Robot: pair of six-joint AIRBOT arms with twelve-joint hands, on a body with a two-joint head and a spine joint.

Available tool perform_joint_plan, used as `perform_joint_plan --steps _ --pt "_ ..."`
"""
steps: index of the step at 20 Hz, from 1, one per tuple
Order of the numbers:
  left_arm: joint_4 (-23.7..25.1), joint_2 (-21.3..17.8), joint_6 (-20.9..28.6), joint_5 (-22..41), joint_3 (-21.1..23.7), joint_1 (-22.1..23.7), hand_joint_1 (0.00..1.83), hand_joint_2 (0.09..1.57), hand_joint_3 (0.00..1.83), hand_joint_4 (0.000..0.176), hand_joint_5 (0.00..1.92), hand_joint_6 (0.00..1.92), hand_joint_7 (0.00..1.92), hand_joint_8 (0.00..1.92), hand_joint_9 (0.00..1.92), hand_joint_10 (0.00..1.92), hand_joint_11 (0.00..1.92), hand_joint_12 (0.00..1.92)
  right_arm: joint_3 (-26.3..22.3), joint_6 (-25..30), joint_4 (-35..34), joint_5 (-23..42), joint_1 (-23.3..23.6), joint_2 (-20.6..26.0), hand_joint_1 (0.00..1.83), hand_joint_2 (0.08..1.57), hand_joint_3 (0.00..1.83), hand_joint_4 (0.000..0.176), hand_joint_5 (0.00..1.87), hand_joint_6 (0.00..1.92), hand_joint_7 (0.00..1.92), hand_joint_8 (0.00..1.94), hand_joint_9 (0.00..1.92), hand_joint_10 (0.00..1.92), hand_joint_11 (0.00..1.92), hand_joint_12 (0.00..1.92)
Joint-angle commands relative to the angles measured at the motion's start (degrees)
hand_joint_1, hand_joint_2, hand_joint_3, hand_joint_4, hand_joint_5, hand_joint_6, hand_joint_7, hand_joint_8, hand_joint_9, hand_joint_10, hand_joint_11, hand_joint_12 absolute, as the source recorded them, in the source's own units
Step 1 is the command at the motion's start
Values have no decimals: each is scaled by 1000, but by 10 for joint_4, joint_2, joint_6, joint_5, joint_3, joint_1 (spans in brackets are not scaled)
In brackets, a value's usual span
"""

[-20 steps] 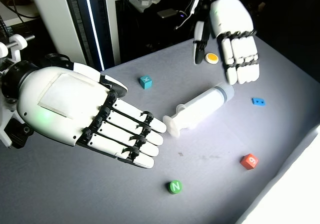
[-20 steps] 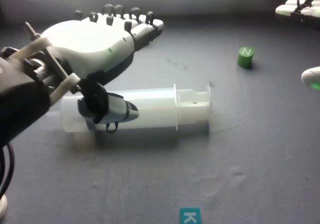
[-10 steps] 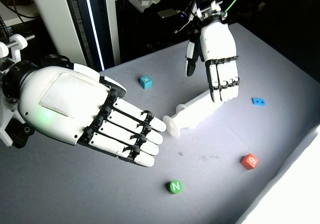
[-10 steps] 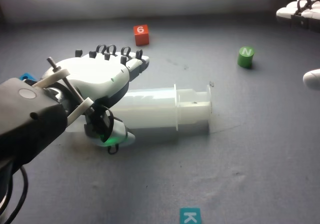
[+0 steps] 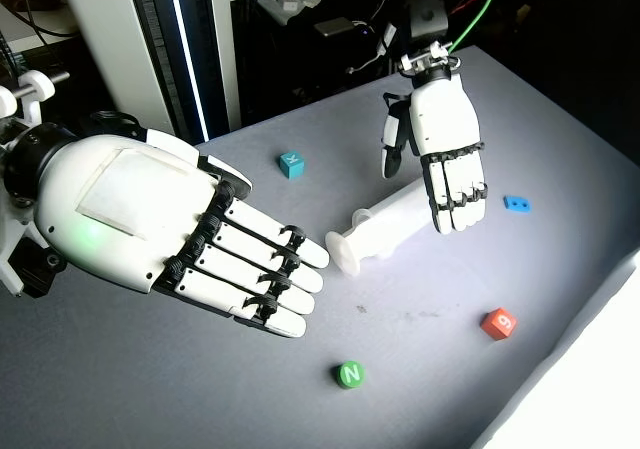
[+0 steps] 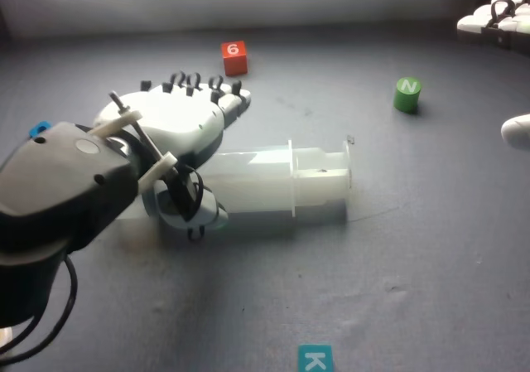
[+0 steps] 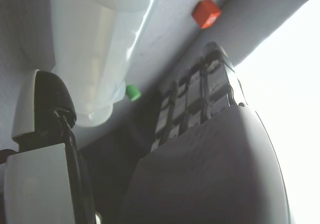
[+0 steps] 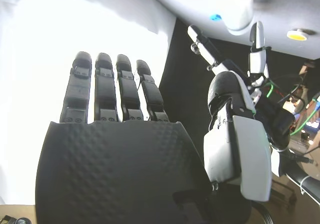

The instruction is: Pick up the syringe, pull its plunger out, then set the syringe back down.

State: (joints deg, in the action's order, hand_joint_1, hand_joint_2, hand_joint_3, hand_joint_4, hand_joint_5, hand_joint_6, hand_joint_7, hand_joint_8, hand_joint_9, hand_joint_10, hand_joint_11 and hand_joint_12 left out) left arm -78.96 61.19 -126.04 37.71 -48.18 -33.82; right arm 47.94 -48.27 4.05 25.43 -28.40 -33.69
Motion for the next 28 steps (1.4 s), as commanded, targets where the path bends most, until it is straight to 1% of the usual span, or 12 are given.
perform_joint_plan --steps 1,3,8,16,17,18,21,22,23,24,25,28 --pt "29 5 1 19 -5 1 1041 1037 1 0 0 0 0 0 0 0 0 249 0 2 -9 65 4 4 135 1236 2 0 78 7 88 4 68 7 11 26" --pt "29 17 3 19 -13 -6 1027 1042 3 0 0 0 0 0 0 0 0 201 0 2 -9 65 4 4 207 1219 1 0 129 6 137 6 107 6 0 195" --pt "26 45 4 27 -32 -18 1057 1040 1 0 0 0 0 0 0 0 0 132 0 2 -9 65 4 3 162 1240 0 0 75 4 69 3 53 4 12 33" --pt "26 79 10 30 -78 -38 995 1047 2 0 0 0 3 1 34 9 0 349 0 2 -9 65 4 3 156 1242 0 0 117 4 130 4 108 4 0 180" --pt "28 82 11 30 -82 -40 937 1070 9 0 4 1 43 10 69 17 0 468 0 2 -9 65 4 3 102 1254 2 0 90 1 100 1 85 1 0 118" --pt "29 84 12 30 -83 -42 728 1187 23 0 124 19 217 24 234 45 0 772 0 2 -9 65 4 3 107 1251 0 0 98 4 112 4 95 5 0 136" --pt "30 86 16 30 -84 -48 818 1212 0 0 601 87 738 65 689 160 72 1353 0 2 -9 65 4 3 116 1250 0 0 97 0 115 0 105 4 0 191" --pt "33 87 21 31 -84 -51 826 1266 0 0 775 121 927 125 751 435 130 1470 0 2 -9 65 3 3 141 1251 0 0 98 0 113 0 97 1 0 163" --pt "34 88 22 31 -85 -52 1051 1196 27 0 820 971 1100 194 855 624 300 1468 0 2 -9 65 3 3 150 1239 0 0 111 3 128 3 114 5 0 213" --pt "35 88 23 32 -85 -53 1196 1144 0 0 933 890 1010 983 910 881 406 1508 0 2 -9 65 3 3 129 1244 0 0 108 1 128 2 112 3 0 216" --pt "35 88 23 32 -85 -53 1213 1149 5 0 896 978 965 1167 895 961 384 1525 0 2 -9 65 3 3 98 1250 3 0 111 2 129 1 115 4 0 217" --pt "35 88 24 32 -84 -53 1229 1126 1 0 962 889 979 1162 892 927 429 1442 0 2 -9 65 3 3 153 1237 0 0 157 5 169 3 153 5 0 332"
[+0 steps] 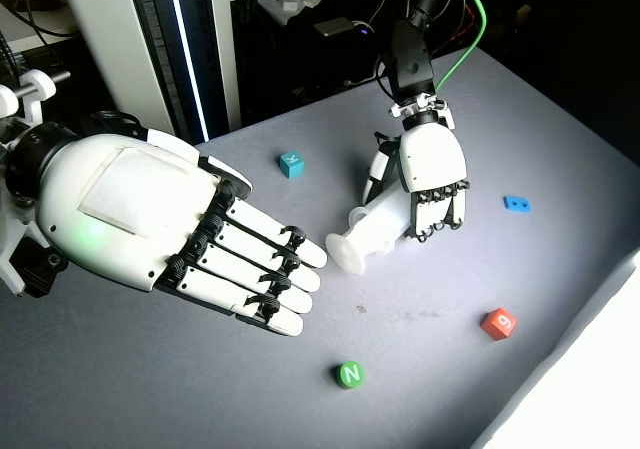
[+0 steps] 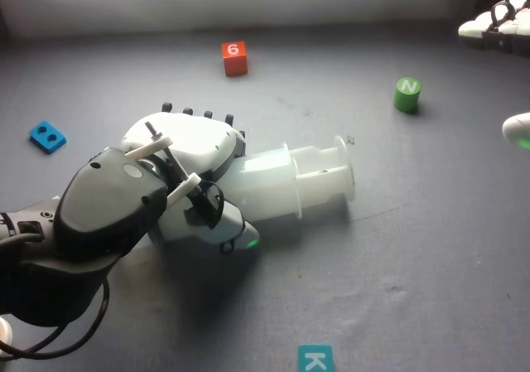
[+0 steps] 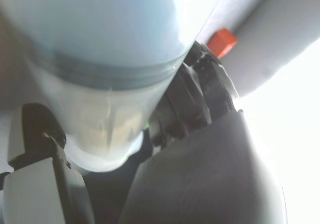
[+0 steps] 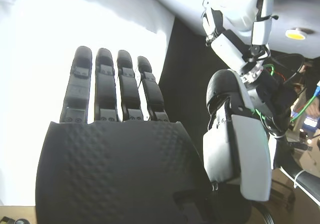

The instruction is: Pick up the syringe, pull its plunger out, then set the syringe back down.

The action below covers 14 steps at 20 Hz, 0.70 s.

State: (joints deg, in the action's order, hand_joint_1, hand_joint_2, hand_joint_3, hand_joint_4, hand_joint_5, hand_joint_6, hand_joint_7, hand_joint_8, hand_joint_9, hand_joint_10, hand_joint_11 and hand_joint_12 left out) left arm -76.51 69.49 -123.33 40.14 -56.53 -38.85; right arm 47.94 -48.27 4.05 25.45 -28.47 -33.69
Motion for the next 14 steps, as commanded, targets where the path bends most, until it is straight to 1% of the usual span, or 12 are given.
perform_joint_plan --steps 1,2,3,4,6,7,8,10,11,12,14 --pt "10 5 -3 8 1 -2 1229 1119 0 0 979 874 990 1132 902 911 453 1427 0 2 -9 65 4 3 115 1248 3 0 129 2 146 0 129 1 0 270" --pt "11 5 -2 7 2 -1 1225 1122 1 0 968 903 979 1135 888 897 449 1425 0 2 -9 65 3 3 121 1248 2 0 131 4 144 1 128 2 0 254" --pt "13 5 0 6 3 -1 1219 1129 2 0 948 946 969 1137 885 888 438 1428 0 2 -9 65 3 3 139 1246 0 0 140 4 148 1 136 4 0 278" --pt "15 4 3 2 5 0 1221 1128 0 0 951 937 973 1135 894 888 447 1424 0 2 -9 65 3 3 162 1242 0 0 147 4 160 3 151 7 0 319" --pt "19 2 11 -4 12 4 1229 1127 0 0 960 890 971 1176 891 910 472 1407 0 2 -9 65 3 3 142 1238 0 0 129 2 152 2 137 0 0 284" --pt "20 -1 14 -7 16 8 1232 1129 0 0 958 879 966 1199 896 947 482 1406 0 5 -9 65 3 3 138 1235 0 0 145 6 165 4 156 6 0 336" --pt "21 -3 17 -10 19 11 1224 1135 1 0 942 923 956 1192 882 946 465 1413 0 14 -9 65 3 3 122 1241 1 0 129 1 149 0 145 1 0 325" --pt "23 -11 20 -19 28 22 1226 1137 0 0 934 924 958 1204 882 986 441 1440 0 36 -9 65 3 3 89 1253 2 0 107 1 112 1 103 3 0 198" --pt "23 -15 21 -22 33 29 1225 1142 1 0 928 926 942 1236 864 995 449 1434 -1 41 -9 65 3 3 90 1249 0 0 118 4 127 5 105 5 0 200" --pt "23 -20 22 -27 38 36 1228 1149 1 0 919 924 926 1277 851 1010 450 1425 -1 42 -9 65 3 2 98 1243 0 0 132 5 143 6 116 7 0 233" --pt "23 -29 22 -37 47 50 1226 1153 1 0 909 945 925 1279 866 1025 455 1402 -3 63 -9 64 2 -1 154 1236 0 0 147 5 166 4 154 11 0 356"
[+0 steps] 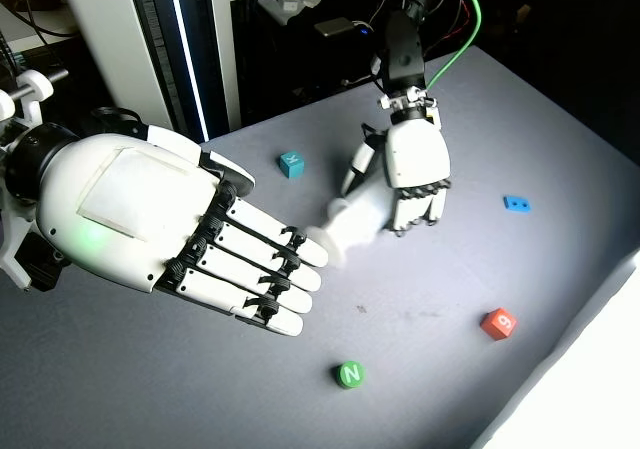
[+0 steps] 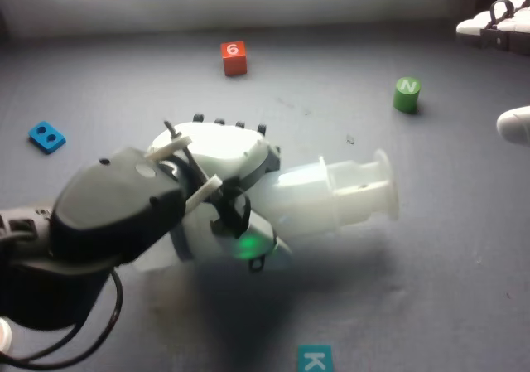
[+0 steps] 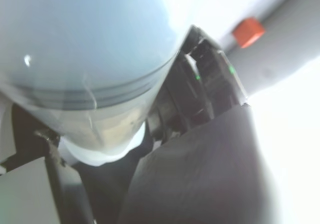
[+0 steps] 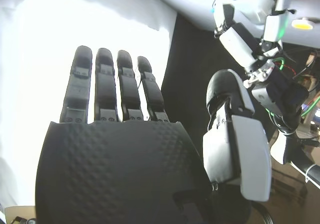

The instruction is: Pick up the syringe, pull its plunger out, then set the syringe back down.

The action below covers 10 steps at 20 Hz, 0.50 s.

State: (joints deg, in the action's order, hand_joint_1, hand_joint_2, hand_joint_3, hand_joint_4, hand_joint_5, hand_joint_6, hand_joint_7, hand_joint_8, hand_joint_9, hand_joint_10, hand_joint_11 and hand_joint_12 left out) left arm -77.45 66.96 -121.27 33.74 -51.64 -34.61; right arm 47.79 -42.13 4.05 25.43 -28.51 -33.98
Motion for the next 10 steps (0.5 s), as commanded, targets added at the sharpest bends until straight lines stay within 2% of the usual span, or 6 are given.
perform_joint_plan --steps 1,4,6,8,9,10 --pt "32 -6 2 22 0 13 1219 1166 3 0 884 989 900 1316 836 1045 431 1406 -2 19 -9 64 2 0 152 1233 0 0 149 3 170 3 162 10 0 392" --pt "30 -18 1 3 9 38 1226 1196 1 0 855 987 828 1483 745 1265 406 1487 -4 28 -9 67 8 -14 126 1238 0 0 163 3 179 2 162 4 0 390" --pt "30 -25 -2 -2 15 54 1215 1206 2 0 823 1047 820 1486 722 1280 387 1485 -5 28 -14 80 19 -21 151 1229 0 0 172 3 200 4 182 7 0 449" --pt "29 -31 -5 -7 20 66 1199 1213 0 0 820 1086 802 1482 722 1209 373 1467 -6 28 -36 92 27 -25 197 1216 0 0 213 12 230 8 207 12 0 534" --pt "26 -33 -8 -10 22 72 1309 1228 0 0 774 1115 754 1521 684 1448 370 1476 -7 28 -44 92 33 -27 156 1224 0 0 171 4 192 3 182 5 0 453" --pt "19 -37 -14 -14 25 80 1189 1219 0 0 810 1125 783 1480 706 1209 366 1448 -7 28 -49 92 39 -29 136 1221 0 0 127 0 147 0 146 0 0 355"
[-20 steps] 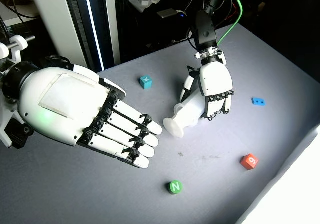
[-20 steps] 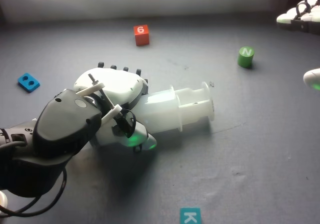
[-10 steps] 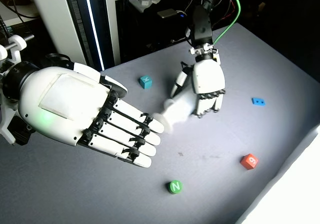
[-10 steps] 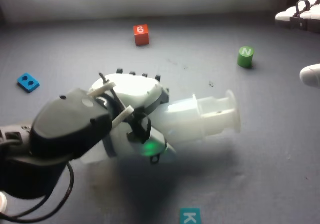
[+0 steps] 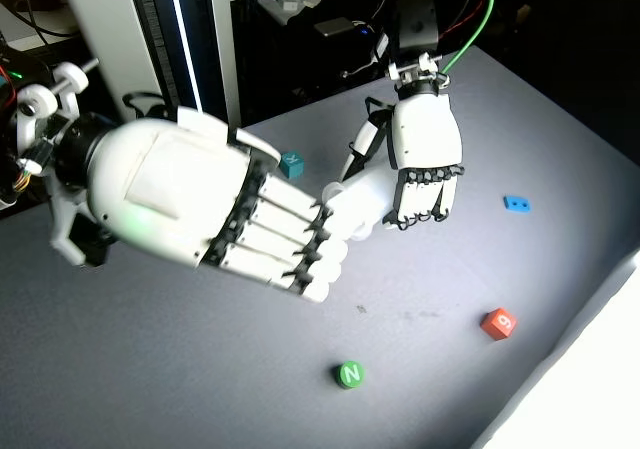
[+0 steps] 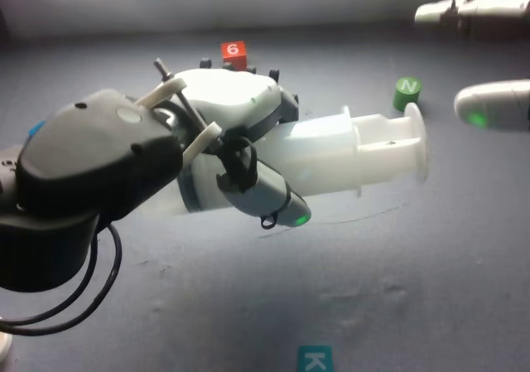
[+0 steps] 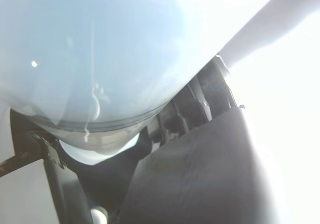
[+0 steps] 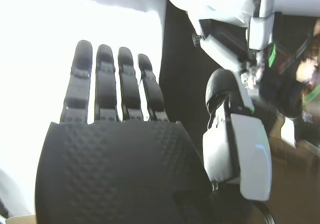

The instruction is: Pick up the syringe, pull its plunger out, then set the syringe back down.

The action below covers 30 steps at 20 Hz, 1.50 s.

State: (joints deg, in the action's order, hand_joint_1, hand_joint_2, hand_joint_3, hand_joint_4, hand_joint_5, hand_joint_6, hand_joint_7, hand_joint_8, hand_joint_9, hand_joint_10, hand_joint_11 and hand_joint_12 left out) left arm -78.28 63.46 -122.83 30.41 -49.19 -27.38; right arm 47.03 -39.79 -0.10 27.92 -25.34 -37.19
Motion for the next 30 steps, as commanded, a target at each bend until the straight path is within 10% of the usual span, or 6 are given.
perform_joint_plan --steps 1,5,8,12,26,30 --pt "22 -4 -4 17 2 14 1189 1219 0 0 810 1125 783 1480 706 1209 366 1448 -1 4 -7 67 9 2 136 1221 0 0 127 0 147 0 146 0 0 355" --pt "-7 -13 -38 11 7 42 1305 1227 0 0 797 1155 748 1483 663 1442 304 1507 -1 4 -32 54 16 -3 220 1149 0 0 59 0 76 0 74 0 0 169" --pt "-15 -15 -51 5 8 57 1198 1219 2 0 845 1061 750 1544 683 1209 370 1439 -1 4 -54 40 21 -10 426 1060 0 0 0 0 1 0 1 0 0 4" --pt "-25 -15 -58 8 15 69 1192 1218 0 0 833 1080 771 1501 678 1185 353 1433 5 -21 -72 36 20 -35 966 923 0 0 0 0 0 0 0 0 0 0" --pt "-52 -15 -89 12 17 90 1308 1235 3 0 785 1103 719 1568 655 1469 384 1430 33 -35 -105 29 21 -102 843 998 16 0 71 18 104 9 107 10 0 245" --pt "-53 -15 -90 13 17 93 1206 1217 0 0 839 1044 769 1539 687 1242 400 1428 34 -35 -105 35 22 -103 860 1065 20 0 173 51 195 26 189 31 0 448"
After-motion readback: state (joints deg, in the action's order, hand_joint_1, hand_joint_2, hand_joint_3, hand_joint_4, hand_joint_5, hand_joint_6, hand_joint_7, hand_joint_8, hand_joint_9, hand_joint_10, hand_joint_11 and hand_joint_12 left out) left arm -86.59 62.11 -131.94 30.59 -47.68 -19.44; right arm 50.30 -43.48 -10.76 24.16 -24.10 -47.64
